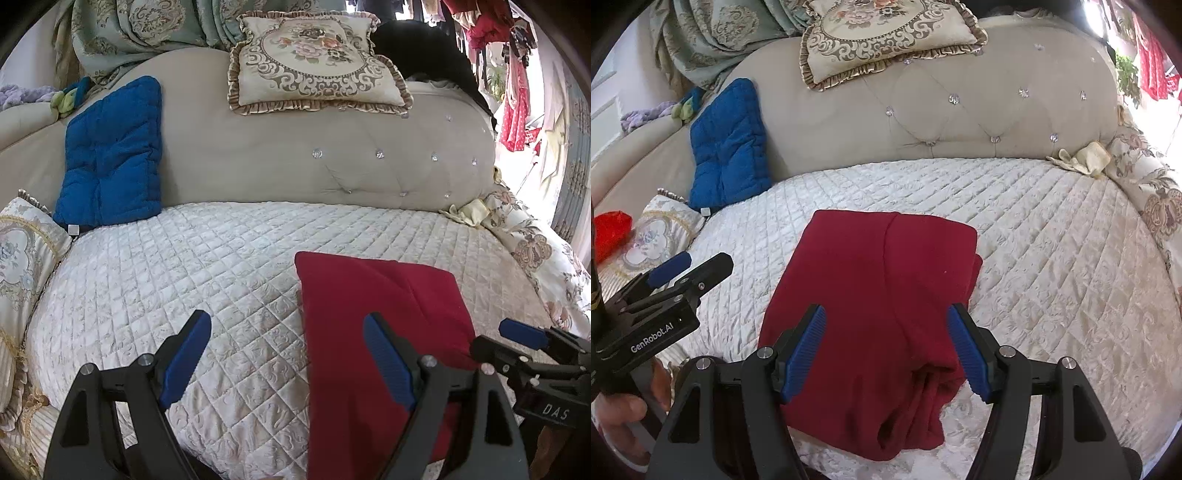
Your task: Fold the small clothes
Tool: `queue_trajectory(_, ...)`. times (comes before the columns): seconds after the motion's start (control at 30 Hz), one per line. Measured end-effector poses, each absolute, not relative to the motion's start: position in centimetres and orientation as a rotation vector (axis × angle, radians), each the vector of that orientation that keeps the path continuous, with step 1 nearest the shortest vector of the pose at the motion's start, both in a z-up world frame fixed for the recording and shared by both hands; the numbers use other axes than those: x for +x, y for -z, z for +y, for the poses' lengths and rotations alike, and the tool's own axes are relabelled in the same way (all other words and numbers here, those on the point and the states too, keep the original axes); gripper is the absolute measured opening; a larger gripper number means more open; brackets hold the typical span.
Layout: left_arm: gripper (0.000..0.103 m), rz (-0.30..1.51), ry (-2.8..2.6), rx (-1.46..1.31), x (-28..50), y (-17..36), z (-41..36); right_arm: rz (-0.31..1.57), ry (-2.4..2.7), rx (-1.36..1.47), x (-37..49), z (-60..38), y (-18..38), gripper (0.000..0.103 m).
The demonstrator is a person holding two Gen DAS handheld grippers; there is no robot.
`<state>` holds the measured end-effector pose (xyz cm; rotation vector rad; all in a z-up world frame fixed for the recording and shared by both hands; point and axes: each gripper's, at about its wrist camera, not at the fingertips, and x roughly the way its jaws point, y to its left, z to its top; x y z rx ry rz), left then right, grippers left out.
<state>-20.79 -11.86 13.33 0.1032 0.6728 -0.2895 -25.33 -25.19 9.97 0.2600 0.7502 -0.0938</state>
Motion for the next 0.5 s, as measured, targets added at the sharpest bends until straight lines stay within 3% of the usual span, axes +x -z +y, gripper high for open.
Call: queue_trajectory(0.5, 0.088, 0.696, 0.291, 0.106, -20.54, -12.69, -12.11, 0.764, 0.098, 0.265, -25.05, -25.38, -9.28, 0.048)
